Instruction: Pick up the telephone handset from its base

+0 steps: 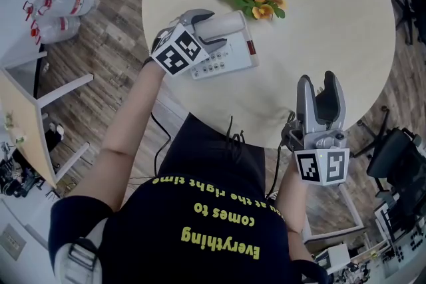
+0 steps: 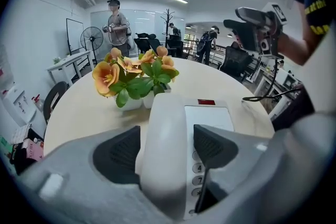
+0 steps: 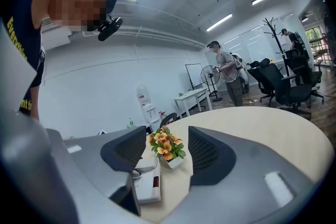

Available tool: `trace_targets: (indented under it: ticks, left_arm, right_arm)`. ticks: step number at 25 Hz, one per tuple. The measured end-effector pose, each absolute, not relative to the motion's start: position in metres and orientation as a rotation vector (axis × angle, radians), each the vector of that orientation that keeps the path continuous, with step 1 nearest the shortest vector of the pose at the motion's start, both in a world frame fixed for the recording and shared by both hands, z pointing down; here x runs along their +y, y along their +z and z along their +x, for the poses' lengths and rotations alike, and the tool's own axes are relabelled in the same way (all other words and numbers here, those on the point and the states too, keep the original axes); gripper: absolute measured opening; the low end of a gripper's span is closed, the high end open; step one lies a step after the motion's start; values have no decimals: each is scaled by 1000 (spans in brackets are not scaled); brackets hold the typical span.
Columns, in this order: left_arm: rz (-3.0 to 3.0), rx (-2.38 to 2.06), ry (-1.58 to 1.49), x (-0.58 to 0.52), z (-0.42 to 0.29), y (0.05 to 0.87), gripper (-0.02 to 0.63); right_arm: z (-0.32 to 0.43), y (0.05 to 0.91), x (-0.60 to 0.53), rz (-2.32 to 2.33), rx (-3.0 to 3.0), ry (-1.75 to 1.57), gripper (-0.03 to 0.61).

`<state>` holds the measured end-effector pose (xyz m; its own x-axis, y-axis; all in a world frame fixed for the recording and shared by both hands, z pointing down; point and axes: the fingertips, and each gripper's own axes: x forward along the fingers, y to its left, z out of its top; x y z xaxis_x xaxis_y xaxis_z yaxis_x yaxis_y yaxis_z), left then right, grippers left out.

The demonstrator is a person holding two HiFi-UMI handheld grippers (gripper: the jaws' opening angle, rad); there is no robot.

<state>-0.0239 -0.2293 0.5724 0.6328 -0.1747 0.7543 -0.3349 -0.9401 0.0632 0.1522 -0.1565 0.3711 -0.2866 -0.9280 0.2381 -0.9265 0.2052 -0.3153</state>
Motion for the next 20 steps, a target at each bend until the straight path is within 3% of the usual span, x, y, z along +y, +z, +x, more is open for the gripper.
trace_targets:
  ticks: [20]
  left_arm:
    - [2647, -353, 1244, -230, -22, 578, 241]
  right_arm:
    - [154, 372, -158, -1878, 2433, -640, 253]
